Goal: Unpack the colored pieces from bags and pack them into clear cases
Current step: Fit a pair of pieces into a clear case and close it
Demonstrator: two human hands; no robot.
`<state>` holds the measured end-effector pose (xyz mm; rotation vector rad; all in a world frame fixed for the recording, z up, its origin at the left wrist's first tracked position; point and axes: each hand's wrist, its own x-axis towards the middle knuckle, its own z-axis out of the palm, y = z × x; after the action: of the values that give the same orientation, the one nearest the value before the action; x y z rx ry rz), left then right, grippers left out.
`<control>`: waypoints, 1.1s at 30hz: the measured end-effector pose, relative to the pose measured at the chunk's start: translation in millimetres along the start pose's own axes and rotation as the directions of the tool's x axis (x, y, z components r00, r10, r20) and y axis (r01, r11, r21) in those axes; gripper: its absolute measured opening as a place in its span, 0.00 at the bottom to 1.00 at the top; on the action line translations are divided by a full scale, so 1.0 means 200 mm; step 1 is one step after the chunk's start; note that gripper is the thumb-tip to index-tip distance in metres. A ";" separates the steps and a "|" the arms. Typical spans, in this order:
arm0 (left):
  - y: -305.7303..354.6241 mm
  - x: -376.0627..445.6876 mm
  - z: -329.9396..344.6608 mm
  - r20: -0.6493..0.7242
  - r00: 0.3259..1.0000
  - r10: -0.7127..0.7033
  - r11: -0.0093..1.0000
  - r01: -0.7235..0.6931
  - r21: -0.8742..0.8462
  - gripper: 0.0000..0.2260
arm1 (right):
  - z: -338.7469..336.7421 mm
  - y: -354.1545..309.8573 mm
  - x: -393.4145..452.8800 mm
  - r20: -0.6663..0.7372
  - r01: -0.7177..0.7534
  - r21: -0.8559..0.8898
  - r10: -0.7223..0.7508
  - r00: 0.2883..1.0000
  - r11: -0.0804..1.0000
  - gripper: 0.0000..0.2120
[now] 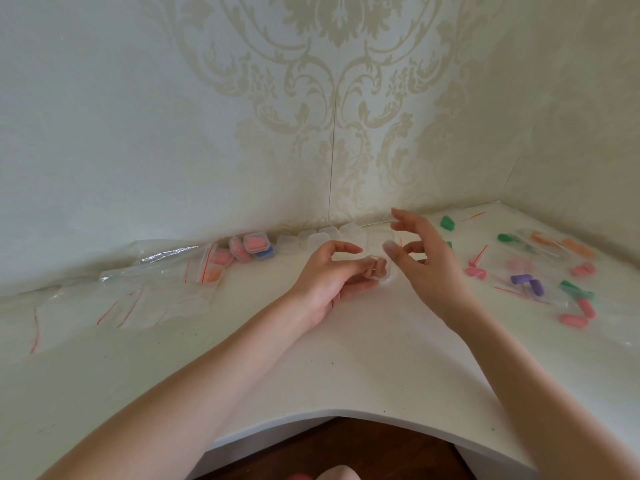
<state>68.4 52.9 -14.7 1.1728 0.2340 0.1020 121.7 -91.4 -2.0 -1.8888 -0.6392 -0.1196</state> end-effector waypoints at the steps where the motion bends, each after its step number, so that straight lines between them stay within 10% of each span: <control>1: 0.00 0.00 0.00 -0.003 1.000 0.002 1.000 -0.002 -0.001 0.15 | 0.00 0.00 0.00 0.015 -0.021 0.036 0.021 1.000 0.999 0.15; 33: 0.10 -0.02 -0.08 -0.121 0.975 0.185 0.983 -0.183 0.026 0.08 | -0.01 0.08 0.03 -0.018 -0.084 0.056 0.085 0.996 0.995 0.12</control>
<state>61.3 75.3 -1.2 1.2028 0.2340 0.3370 134.7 -95.3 -11.6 -1.8566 -0.5426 -0.0654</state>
